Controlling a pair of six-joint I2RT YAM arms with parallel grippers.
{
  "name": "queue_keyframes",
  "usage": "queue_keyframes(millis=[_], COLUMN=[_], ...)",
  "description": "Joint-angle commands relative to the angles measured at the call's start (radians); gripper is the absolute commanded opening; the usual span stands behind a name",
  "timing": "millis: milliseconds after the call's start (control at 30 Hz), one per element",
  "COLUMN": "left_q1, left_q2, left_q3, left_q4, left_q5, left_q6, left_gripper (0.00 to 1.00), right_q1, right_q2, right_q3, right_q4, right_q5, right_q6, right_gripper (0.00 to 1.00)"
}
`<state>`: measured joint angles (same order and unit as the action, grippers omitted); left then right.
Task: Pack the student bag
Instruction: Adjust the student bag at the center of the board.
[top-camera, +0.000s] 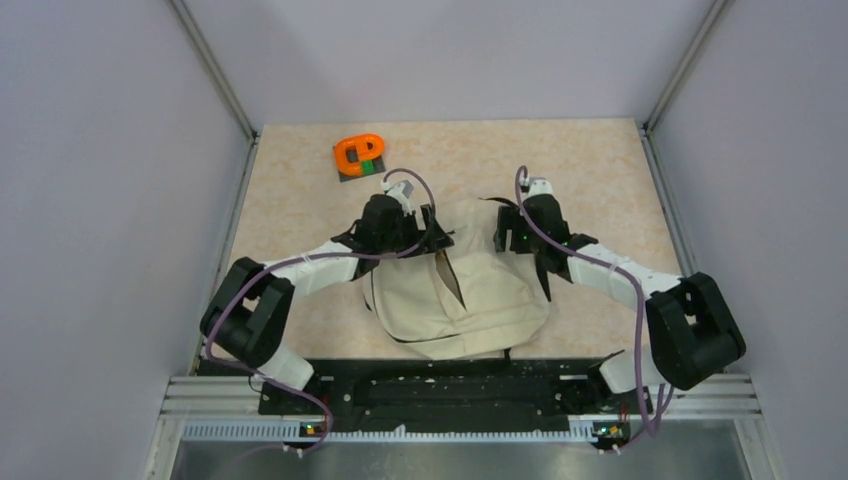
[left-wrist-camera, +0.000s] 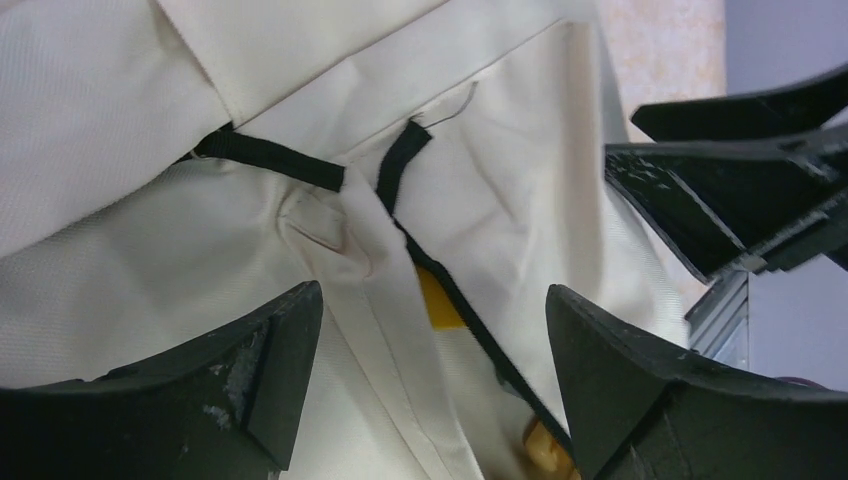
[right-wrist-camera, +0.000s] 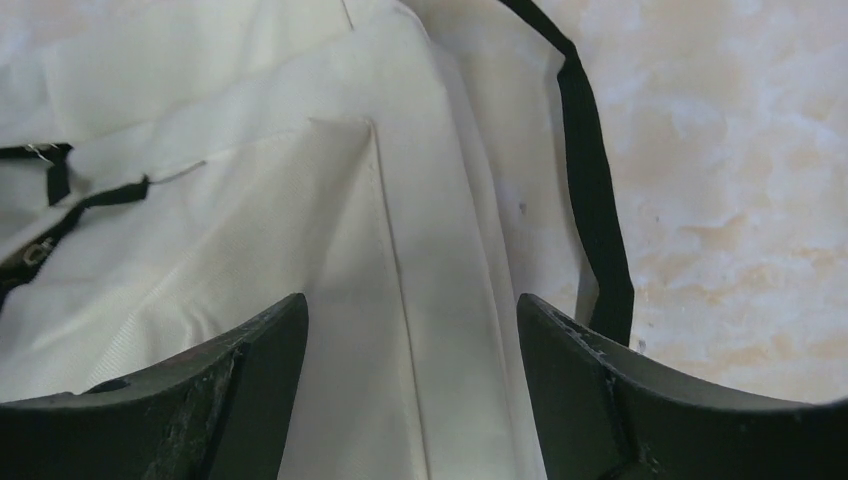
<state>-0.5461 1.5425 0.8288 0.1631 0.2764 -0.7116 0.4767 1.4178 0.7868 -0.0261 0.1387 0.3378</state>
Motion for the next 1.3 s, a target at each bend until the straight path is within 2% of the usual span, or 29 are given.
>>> queue_keyframes(millis=[0, 100, 233, 267, 333, 433, 600, 733, 833, 867, 900, 933, 1000, 1033, 1167, 1200, 1267], left_q1=[-0.011, -0.014, -0.014, -0.015, -0.014, -0.010, 0.014, 0.028, 0.023, 0.019, 0.018, 0.017, 0.017, 0.017, 0.012, 0.009, -0.001], left_q2=[0.069, 0.129, 0.186, 0.196, 0.215, 0.251, 0.323, 0.376, 0.391, 0.383, 0.372, 0.357, 0.328, 0.313, 0.237, 0.218, 0.178], left_q3=[0.030, 0.047, 0.063, 0.069, 0.095, 0.164, 0.317, 0.448, 0.503, 0.496, 0.481, 0.463, 0.431, 0.419, 0.381, 0.376, 0.378], left_q4=[0.027, 0.031, 0.096, 0.112, 0.124, 0.120, 0.090, -0.028, -0.143, -0.157, -0.160, -0.151, -0.139, -0.140, -0.123, -0.122, -0.126], left_q5=[-0.028, -0.035, -0.002, 0.006, 0.009, 0.039, 0.147, 0.317, 0.392, 0.395, 0.397, 0.400, 0.392, 0.383, 0.314, 0.293, 0.251], left_q6=[-0.026, -0.019, -0.031, -0.031, -0.018, 0.053, 0.248, 0.472, 0.605, 0.630, 0.645, 0.652, 0.653, 0.650, 0.629, 0.626, 0.631], left_gripper=[0.86, 0.72, 0.43, 0.31, 0.15, 0.00, 0.00, 0.00, 0.00, 0.00, 0.00, 0.00, 0.00, 0.04, 0.28, 0.37, 0.49], right_q1=[0.001, 0.001, 0.002, 0.002, 0.008, 0.064, 0.212, 0.342, 0.362, 0.362, 0.361, 0.359, 0.325, 0.300, 0.156, 0.118, 0.058], right_q2=[-0.070, -0.074, -0.077, -0.082, -0.098, -0.138, -0.195, -0.227, -0.264, -0.286, -0.311, -0.337, -0.378, -0.398, -0.432, -0.423, -0.388], right_q3=[-0.065, -0.118, -0.196, -0.215, -0.260, -0.303, -0.342, -0.340, -0.305, -0.283, -0.262, -0.240, -0.188, -0.172, -0.150, -0.143, -0.121], right_q4=[0.040, 0.049, 0.067, 0.078, 0.106, 0.131, 0.156, 0.166, 0.106, 0.058, 0.006, -0.045, -0.129, -0.155, -0.122, -0.096, -0.061], right_q5=[0.029, -0.010, -0.115, -0.146, -0.208, -0.242, -0.236, -0.194, -0.164, -0.128, -0.075, -0.031, 0.025, 0.031, -0.039, -0.078, -0.125], right_q6=[0.055, 0.077, 0.114, 0.128, 0.158, 0.197, 0.283, 0.345, 0.334, 0.316, 0.290, 0.257, 0.202, 0.180, 0.100, 0.077, 0.059], right_gripper=[0.75, 0.69, 0.44, 0.37, 0.23, 0.08, 0.00, 0.00, 0.03, 0.06, 0.14, 0.28, 0.43, 0.51, 0.67, 0.69, 0.71])
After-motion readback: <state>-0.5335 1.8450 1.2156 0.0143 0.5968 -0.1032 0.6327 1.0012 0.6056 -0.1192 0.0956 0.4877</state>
